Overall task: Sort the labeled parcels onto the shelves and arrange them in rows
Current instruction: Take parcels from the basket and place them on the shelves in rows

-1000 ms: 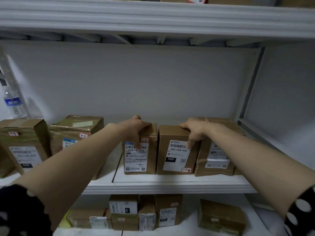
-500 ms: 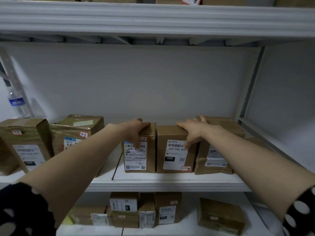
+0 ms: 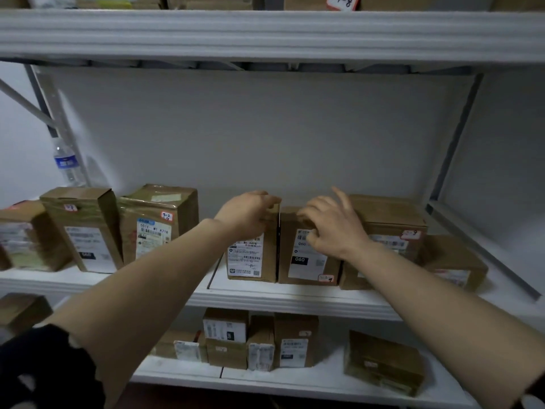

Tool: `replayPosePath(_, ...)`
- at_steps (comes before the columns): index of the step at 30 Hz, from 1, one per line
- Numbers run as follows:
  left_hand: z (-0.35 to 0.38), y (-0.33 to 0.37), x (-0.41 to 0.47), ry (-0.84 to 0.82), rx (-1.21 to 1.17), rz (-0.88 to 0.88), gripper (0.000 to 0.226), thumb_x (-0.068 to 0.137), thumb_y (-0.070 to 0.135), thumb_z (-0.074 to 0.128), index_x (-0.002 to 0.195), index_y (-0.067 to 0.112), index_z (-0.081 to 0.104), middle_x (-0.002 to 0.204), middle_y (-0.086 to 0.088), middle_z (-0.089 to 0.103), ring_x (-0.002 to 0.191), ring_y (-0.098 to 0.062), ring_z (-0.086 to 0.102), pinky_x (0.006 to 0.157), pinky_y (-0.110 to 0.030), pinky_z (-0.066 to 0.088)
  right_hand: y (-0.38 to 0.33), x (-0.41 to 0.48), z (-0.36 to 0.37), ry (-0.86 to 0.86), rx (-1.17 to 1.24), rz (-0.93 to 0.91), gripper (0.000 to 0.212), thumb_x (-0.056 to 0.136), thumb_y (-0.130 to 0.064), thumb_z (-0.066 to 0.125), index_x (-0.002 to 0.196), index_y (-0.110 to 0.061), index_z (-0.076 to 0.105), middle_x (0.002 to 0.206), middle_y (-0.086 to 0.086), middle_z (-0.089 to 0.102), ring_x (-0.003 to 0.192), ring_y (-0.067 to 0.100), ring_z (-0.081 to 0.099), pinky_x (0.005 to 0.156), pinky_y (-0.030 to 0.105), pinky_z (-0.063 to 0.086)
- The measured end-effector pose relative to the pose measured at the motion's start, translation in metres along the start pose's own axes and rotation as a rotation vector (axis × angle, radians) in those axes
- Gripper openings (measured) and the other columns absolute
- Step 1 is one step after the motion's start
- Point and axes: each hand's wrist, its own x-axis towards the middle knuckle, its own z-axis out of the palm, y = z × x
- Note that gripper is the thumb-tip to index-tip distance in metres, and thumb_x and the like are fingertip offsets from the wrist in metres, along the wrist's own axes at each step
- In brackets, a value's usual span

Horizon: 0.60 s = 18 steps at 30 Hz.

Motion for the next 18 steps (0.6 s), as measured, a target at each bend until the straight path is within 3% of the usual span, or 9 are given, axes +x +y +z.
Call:
replayPosePath(2,-0.003,0.011,-0.004,0.029,-0.012,0.063,0.055,0.089,0.011,0.056,0.141,0.021,0.044,0.134,-0.002,0.052,0.119,-0.024,0.052,0.093,-0.033,0.044,-0.007,-0.017,0.001,0.065,0.008,-0.017,0.042,0.084,-0.022,0.057,0.126,-0.021,0.057,0.129,-0.001,0.054,0.13,0.018,0.041,0.117,0.042,-0.002)
replayPosePath(5,0.001,0.029,-0.011,0.028,-0.029,0.183,0.051,0.086,0.01,0.057,0.136,0.02,0.05,0.125,-0.002,0.058,0.112,-0.024,0.056,0.087,-0.034,0.048,-0.016,-0.05,0.001,0.168,-0.018,0.02,0.038,0.069,-0.014,0.071,0.107,-0.014,0.069,0.109,0.005,0.066,0.111,0.025,0.058,0.112,0.048,0.022)
replayPosePath(8,0.012,0.051,-0.023,0.003,-0.059,0.3,0.045,0.086,0.017,0.058,0.131,0.021,0.054,0.121,0.0,0.06,0.108,-0.021,0.058,0.082,-0.031,0.049,-0.029,-0.088,-0.004,0.183,-0.028,0.141,0.036,0.063,-0.013,0.073,0.098,-0.014,0.07,0.1,0.005,0.068,0.099,0.026,0.063,0.101,0.048,0.041)
replayPosePath(11,0.031,0.073,-0.047,-0.066,-0.168,0.44,0.047,0.089,0.022,0.058,0.135,0.024,0.05,0.124,0.003,0.059,0.108,-0.016,0.057,0.085,-0.029,0.048,-0.054,-0.133,-0.008,0.198,0.096,0.414,0.04,0.074,-0.014,0.064,0.114,-0.016,0.064,0.113,0.004,0.062,0.107,0.026,0.057,0.096,0.041,0.045)
replayPosePath(14,0.059,0.09,-0.082,-0.222,-0.222,0.581,0.049,0.088,0.025,0.059,0.136,0.023,0.049,0.128,0.0,0.056,0.114,-0.018,0.054,0.091,-0.029,0.045,-0.092,-0.187,0.001,0.05,0.281,0.817,0.054,0.084,-0.02,0.06,0.136,-0.019,0.043,0.137,0.004,0.042,0.123,0.022,0.045,0.097,0.033,0.043)
replayPosePath(18,0.096,0.123,-0.138,-0.403,-0.249,0.707,0.053,0.087,0.029,0.059,0.138,0.019,0.048,0.134,-0.005,0.051,0.124,-0.025,0.049,0.1,-0.034,0.042,-0.153,-0.272,0.003,-0.05,0.399,1.162,0.06,0.087,-0.021,0.058,0.142,-0.019,0.033,0.145,0.004,0.032,0.126,0.022,0.045,0.095,0.035,0.044)
